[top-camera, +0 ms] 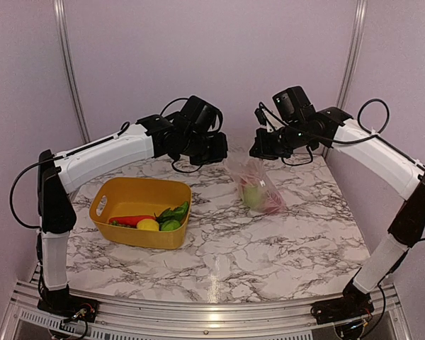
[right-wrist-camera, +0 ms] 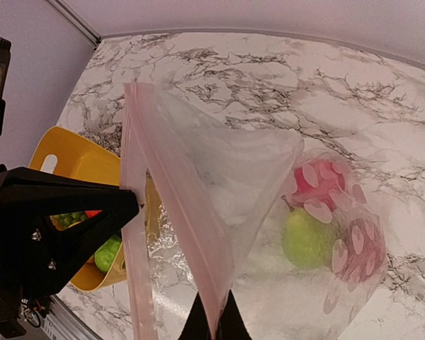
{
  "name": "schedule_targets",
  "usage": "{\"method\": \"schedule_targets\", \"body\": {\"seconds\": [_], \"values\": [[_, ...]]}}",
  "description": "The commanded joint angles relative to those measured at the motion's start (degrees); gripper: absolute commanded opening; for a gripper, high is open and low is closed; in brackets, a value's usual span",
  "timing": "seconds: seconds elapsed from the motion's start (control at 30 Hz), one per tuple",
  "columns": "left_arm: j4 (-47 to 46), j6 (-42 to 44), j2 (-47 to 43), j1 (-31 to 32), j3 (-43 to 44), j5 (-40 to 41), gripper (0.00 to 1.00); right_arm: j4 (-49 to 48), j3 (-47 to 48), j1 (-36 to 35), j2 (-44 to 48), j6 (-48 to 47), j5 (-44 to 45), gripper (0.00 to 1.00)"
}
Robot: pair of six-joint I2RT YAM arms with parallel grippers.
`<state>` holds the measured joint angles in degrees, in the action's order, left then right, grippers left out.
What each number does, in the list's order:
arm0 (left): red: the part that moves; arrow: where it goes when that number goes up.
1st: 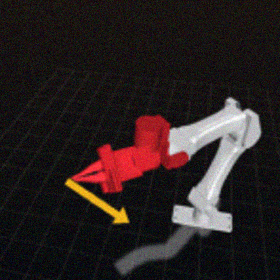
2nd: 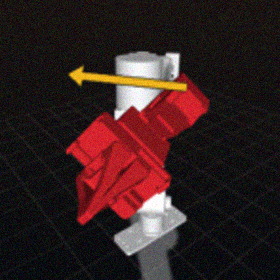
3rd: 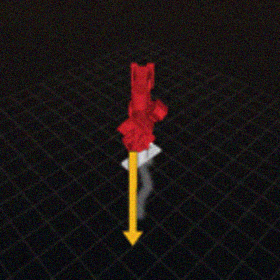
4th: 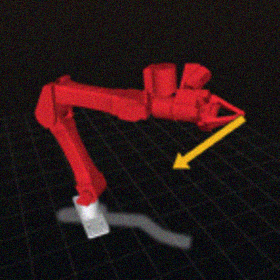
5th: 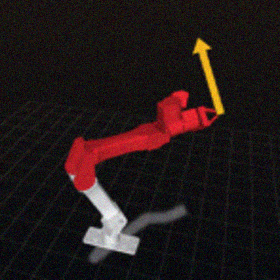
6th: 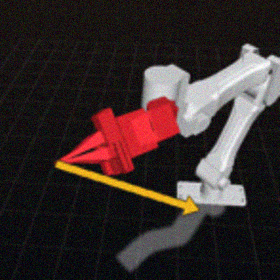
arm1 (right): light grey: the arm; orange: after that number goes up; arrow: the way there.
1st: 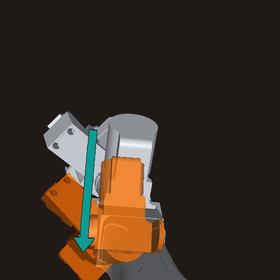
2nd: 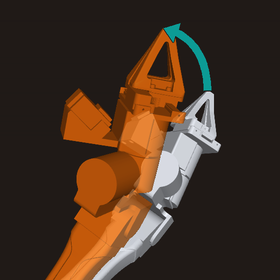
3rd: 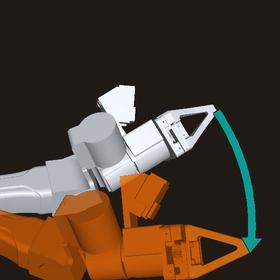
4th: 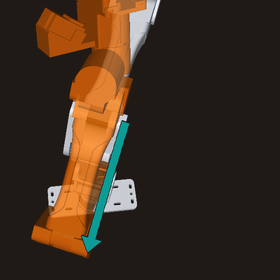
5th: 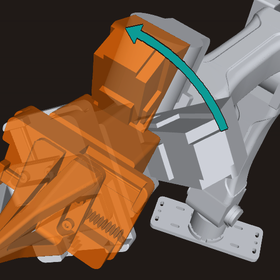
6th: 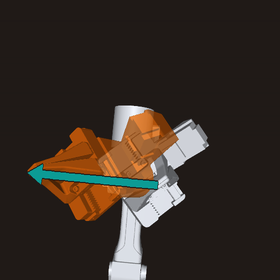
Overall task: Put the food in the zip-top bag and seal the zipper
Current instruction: Adjust the zipper food storage bag at the center of the board.
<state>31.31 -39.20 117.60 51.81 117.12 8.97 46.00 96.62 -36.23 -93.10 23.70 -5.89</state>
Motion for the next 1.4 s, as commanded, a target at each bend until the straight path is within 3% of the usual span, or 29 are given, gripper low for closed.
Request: {"method": "schedule_targets", "body": {"seconds": [0.0, 0.3, 0.53, 0.63, 0.73, 0.87, 0.97, 1.13, 1.37], "values": [[-0.88, 0.14, 0.63, -0.19, 3.77, -2.27, 0.0, 0.81, 2.8, -0.48, -0.51, -0.78, 0.71, 0.0], [-11.4, -5.79, -5.5, -0.01, 0.35, -6.83, 0.0, 7.64, 10.26, 2.55, -2.65, -3.17, 9.93, 0.0], [-12.51, -6.85, -3.44, -0.13, -0.58, -11.8, 0.02, 8.57, 12.97, 6.26, -3.03, -5.05, 8.65, 0.0], [-16.38, -4.34, -3.17, -0.46, -0.26, -16.26, 0.48, 8.35, 12.34, 6.48, -2.92, -4.98, 9.38, 0.0], [-21.46, -3.47, -4.53, -1.06, -1.58, -21.7, 0.74, 7.57, 11.83, 6.65, -2.66, -4.53, 8.91, 0.0], [-19.04, 2.95, -9.78, -1.21, -5.69, -17.72, 0.86, 5.38, 8.99, 6.29, -1.5, -3.2, 6.86, 0.0], [-17.25, 5.0, -16.55, -2.56, -15.13, -13.62, 0.98, 3.41, 4.94, 5.47, -0.18, -2.55, 5.08, 0.0], [-10.8, 4.33, -26.63, -7.69, -31.26, -9.32, 0.99, 0.69, -0.06, 3.75, 0.74, -1.54, 3.11, 0.0], [2.05, 15.02, -34.73, -9.16, -41.66, -3.3, 0.99, -0.65, 0.4, 2.12, -0.95, -1.79, 1.43, 0.0]]}}
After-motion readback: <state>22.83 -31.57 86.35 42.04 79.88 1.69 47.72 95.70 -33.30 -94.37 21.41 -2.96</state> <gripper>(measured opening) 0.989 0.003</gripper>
